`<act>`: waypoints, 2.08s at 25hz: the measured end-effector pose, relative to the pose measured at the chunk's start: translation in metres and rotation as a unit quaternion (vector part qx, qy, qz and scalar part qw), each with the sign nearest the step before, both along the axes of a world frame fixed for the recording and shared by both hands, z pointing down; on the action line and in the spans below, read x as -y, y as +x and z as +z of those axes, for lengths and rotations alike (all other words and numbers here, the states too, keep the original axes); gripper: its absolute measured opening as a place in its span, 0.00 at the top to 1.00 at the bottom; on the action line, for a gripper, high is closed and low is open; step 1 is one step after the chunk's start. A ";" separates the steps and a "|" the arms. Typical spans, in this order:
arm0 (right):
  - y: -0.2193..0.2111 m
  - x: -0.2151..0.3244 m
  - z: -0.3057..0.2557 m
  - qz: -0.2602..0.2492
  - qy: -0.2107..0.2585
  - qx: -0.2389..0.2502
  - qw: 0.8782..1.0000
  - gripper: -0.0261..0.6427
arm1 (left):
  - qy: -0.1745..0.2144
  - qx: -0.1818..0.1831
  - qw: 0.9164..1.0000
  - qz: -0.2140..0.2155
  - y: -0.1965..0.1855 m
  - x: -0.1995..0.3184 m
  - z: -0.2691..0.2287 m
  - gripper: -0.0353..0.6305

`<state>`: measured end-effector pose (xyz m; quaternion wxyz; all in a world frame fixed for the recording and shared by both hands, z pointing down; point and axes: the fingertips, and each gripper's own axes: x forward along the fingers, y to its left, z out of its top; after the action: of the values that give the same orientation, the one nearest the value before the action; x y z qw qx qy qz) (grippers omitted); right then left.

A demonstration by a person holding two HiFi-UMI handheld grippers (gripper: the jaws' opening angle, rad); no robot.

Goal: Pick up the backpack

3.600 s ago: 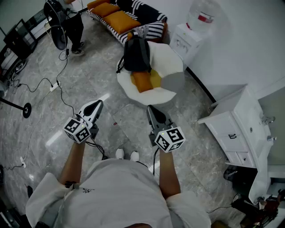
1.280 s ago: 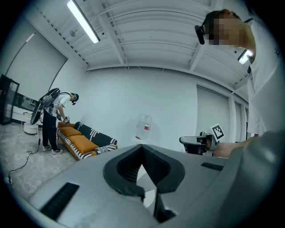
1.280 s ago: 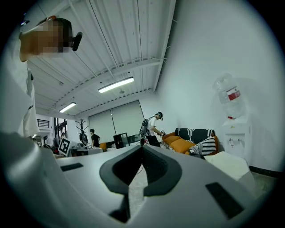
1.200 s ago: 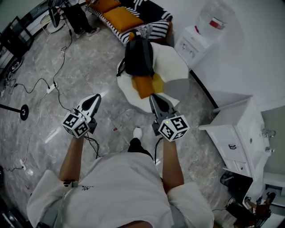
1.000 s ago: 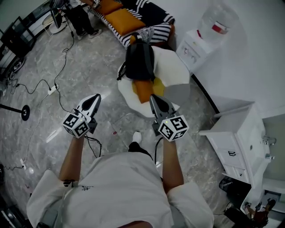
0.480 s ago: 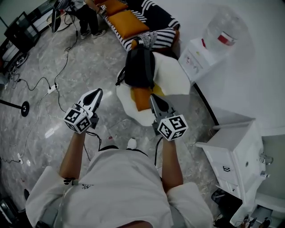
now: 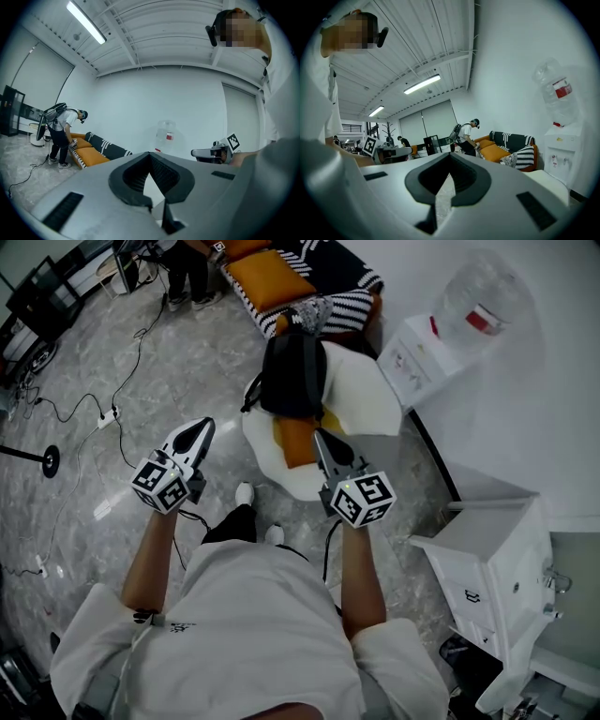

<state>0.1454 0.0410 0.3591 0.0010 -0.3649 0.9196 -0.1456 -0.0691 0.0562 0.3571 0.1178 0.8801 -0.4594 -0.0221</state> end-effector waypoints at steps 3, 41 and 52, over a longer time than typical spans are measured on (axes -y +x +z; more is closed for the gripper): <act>0.000 0.008 0.003 0.002 0.001 -0.006 1.000 0.95 | 0.000 -0.001 1.000 0.006 0.002 0.012 0.003 0.95; -0.067 0.318 0.085 0.112 -0.065 -0.026 0.991 0.95 | -0.087 0.005 0.984 0.155 -0.047 0.361 0.106 0.95; -0.065 0.363 0.149 0.128 -0.101 -0.051 0.985 0.95 | -0.117 0.011 0.981 0.158 -0.047 0.405 0.164 0.95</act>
<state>0.0808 -0.3217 0.5084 -0.0639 -0.4848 0.8446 -0.2180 -0.1164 -0.3492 0.5209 0.2165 0.9218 -0.3157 0.0605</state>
